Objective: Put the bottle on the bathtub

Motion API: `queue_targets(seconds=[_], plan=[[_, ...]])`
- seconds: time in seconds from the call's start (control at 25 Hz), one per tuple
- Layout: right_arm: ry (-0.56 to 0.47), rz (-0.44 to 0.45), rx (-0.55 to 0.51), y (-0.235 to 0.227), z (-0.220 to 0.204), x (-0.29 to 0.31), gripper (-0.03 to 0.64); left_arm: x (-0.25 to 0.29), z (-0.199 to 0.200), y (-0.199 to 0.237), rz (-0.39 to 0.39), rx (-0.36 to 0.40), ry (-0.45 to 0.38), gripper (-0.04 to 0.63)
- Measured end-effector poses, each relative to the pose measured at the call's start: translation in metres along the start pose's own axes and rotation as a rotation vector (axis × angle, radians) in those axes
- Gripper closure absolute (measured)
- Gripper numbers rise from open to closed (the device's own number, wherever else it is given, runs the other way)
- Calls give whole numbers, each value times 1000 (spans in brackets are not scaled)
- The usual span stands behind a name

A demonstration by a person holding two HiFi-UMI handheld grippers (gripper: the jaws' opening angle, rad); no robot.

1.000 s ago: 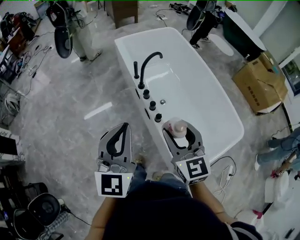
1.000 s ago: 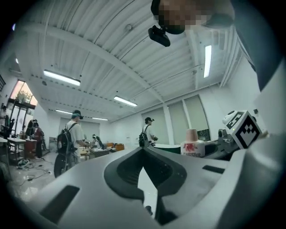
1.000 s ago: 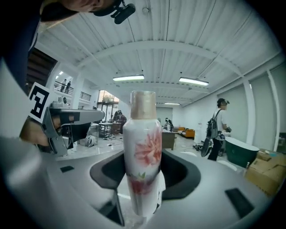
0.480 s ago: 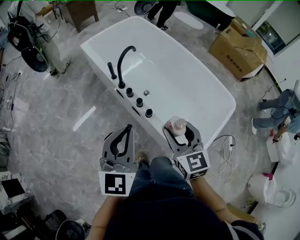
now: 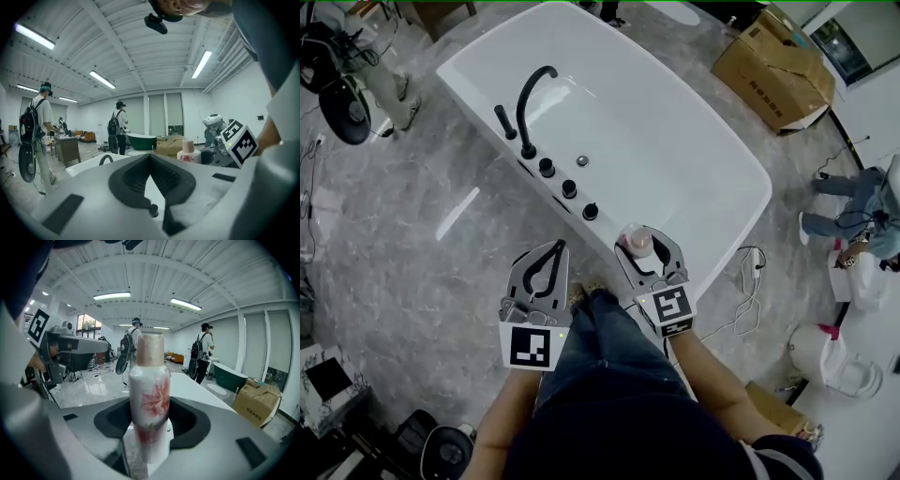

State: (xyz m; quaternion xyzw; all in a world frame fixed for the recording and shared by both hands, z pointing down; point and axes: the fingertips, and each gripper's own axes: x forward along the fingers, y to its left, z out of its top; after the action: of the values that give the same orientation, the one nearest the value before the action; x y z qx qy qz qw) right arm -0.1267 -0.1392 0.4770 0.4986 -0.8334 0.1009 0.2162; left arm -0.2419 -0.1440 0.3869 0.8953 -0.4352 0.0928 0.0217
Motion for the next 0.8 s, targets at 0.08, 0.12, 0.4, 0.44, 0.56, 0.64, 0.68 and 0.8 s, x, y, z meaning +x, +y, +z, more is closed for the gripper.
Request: queue_targets(seconds=[0.08,0.12,0.4,0.44,0.56,0.64,0.68,0.8], plan=[[24,14,-1,-3,-16,14,377,9,-13,-1,-4,-13,23,575],[34,24,-1,-3,-24,21,377,13,-20,-2,-7,-18,37,575],[101,105,-22,-5,-68,77,377,42,-55,8,-13,-24,106,575],[113,117,-23,-5,-75,85,377,45,-59,10,-7,-27,114,575],[152,143,-31,-7,-95,104,377,54,-70,14,10,-30,136,575],[181,150,-32,-9,-108,115,377,60,-78,14,12,-23,157,575],[195,153,-31,-10,-114,120,377,63,-83,13,9,-22,168,575],[229,161,-31,-15,-131,135,377,74,-98,10,-4,-24,201,575]])
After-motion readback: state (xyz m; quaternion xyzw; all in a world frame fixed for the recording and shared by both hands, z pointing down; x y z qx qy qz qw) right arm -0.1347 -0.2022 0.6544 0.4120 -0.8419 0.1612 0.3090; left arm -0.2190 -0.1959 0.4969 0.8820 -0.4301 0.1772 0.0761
